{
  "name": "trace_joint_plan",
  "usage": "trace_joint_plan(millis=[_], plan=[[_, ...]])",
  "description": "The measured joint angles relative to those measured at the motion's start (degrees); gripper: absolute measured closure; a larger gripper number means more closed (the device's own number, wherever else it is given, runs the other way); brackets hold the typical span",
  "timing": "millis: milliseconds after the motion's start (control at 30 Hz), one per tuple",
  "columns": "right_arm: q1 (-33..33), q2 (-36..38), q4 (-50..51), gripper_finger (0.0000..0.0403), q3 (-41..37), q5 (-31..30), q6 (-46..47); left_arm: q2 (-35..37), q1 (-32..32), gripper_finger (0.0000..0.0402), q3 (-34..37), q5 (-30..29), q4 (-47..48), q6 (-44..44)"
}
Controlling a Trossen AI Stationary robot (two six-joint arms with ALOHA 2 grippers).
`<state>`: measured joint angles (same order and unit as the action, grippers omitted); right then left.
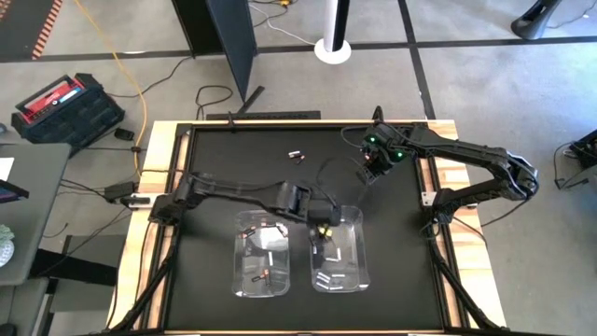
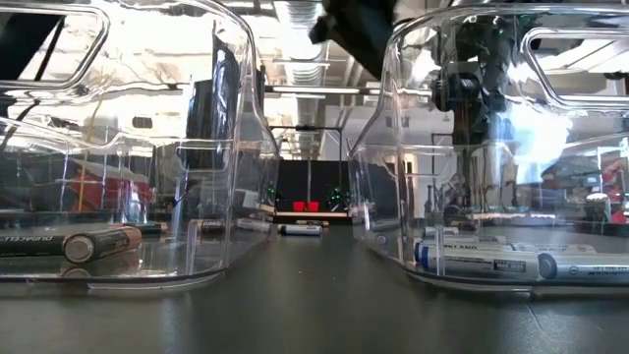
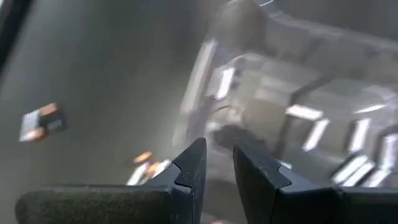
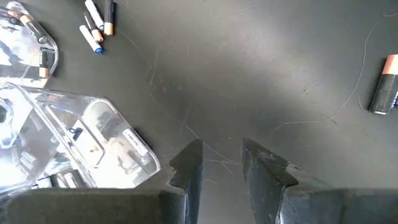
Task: Sort batteries
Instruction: Put the white battery into the right transparent bin
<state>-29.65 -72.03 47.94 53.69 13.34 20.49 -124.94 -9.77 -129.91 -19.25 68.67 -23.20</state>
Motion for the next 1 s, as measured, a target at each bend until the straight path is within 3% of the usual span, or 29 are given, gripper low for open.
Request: trace_joint_plan(millis=[200, 400, 600, 800, 1000], plan=[[0.0, 0.0, -0.1, 0.0276, 0.0, 0.0, 0.0, 3.7, 3.5, 0.0325, 0.0, -1.5, 7.9, 3.4], [0.0, 0.0, -0.1, 0.0276, 0.0, 0.0, 0.0, 4.1, 7.8, 0.0325, 0.0, -2.3, 8.8, 12.3], [0.0, 0.0, -0.2, 0.0276, 0.0, 0.0, 0.6, 4.4, 14.5, 0.0325, 1.2, 1.4, 8.6, 22.4], [0.0, 0.0, -0.4, 0.0276, 0.0, 0.0, 2.0, 8.8, 23.6, 0.0325, 9.0, 8.8, 3.4, 29.6], [0.0, 0.0, -0.4, 0.0276, 0.0, 0.0, 2.8, 15.6, 31.6, 0.0325, 22.8, 14.9, -6.4, 33.1]])
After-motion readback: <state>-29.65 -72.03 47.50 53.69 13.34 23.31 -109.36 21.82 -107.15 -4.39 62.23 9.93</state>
